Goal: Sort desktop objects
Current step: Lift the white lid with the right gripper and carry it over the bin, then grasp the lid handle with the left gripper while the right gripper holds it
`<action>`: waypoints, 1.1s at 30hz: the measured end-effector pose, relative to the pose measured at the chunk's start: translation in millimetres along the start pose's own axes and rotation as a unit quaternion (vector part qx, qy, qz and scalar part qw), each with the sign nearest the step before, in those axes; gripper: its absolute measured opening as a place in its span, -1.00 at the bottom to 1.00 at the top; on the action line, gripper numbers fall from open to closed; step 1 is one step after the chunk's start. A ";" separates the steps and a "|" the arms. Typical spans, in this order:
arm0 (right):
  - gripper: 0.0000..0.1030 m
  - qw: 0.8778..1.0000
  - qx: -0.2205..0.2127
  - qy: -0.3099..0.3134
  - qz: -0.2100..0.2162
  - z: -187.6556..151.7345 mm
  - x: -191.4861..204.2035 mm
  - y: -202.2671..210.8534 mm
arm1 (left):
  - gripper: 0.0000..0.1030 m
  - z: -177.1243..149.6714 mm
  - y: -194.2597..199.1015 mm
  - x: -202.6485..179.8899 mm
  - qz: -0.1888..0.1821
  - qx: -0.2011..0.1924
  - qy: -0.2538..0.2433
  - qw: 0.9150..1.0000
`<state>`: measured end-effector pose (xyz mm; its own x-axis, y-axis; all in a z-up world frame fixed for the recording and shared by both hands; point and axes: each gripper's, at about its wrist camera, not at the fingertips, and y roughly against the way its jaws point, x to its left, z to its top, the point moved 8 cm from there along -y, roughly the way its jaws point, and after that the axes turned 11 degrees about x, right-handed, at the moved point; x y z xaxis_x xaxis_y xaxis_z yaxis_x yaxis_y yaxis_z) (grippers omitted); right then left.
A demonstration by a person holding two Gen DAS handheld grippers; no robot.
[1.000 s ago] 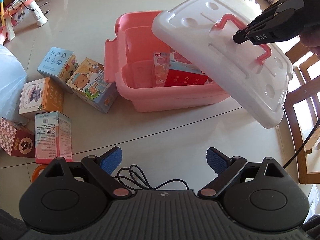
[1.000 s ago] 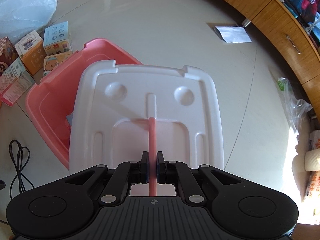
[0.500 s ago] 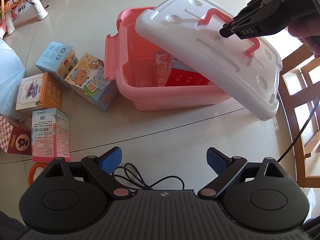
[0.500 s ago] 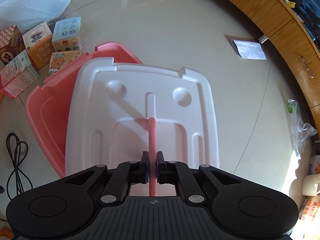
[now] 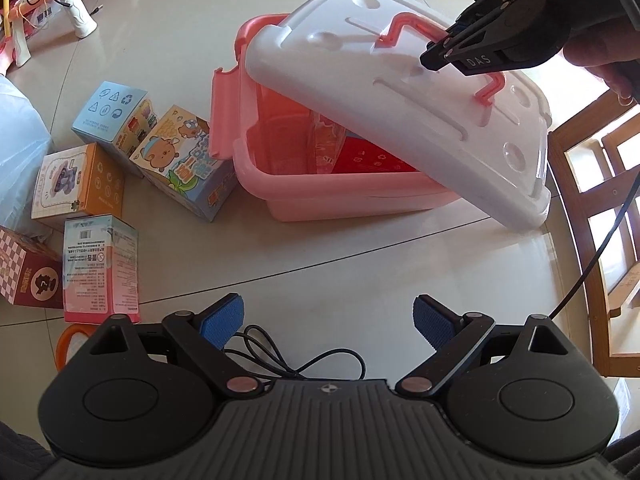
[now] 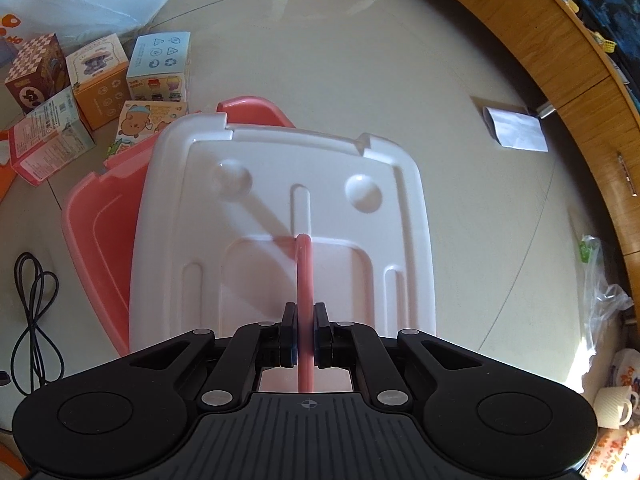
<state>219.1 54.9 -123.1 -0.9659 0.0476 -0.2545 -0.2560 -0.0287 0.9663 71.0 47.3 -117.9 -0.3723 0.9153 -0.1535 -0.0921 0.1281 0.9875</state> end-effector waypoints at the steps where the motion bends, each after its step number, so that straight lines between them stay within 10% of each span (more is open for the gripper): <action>1: -0.89 1.000 -0.001 0.000 0.002 0.1 0.8 0.0 | 0.82 0.0 0.2 0.3 0.000 0.000 0.000 1.000; 17: -0.51 0.997 -0.030 -0.054 0.034 -5.9 -11.6 14.9 | 0.82 23.7 24.0 5.2 0.029 -0.046 -0.027 0.998; 33: -0.40 0.968 -0.068 -0.229 0.082 -71.2 -36.9 40.6 | 0.82 87.7 47.4 -20.7 0.054 -0.071 -0.231 0.969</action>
<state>241.5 -19.2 -77.3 -0.8834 0.4681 -0.0230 -0.1329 -0.2031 0.9701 155.3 68.0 -64.7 0.0627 0.9979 0.0164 -0.2143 -0.0026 0.9768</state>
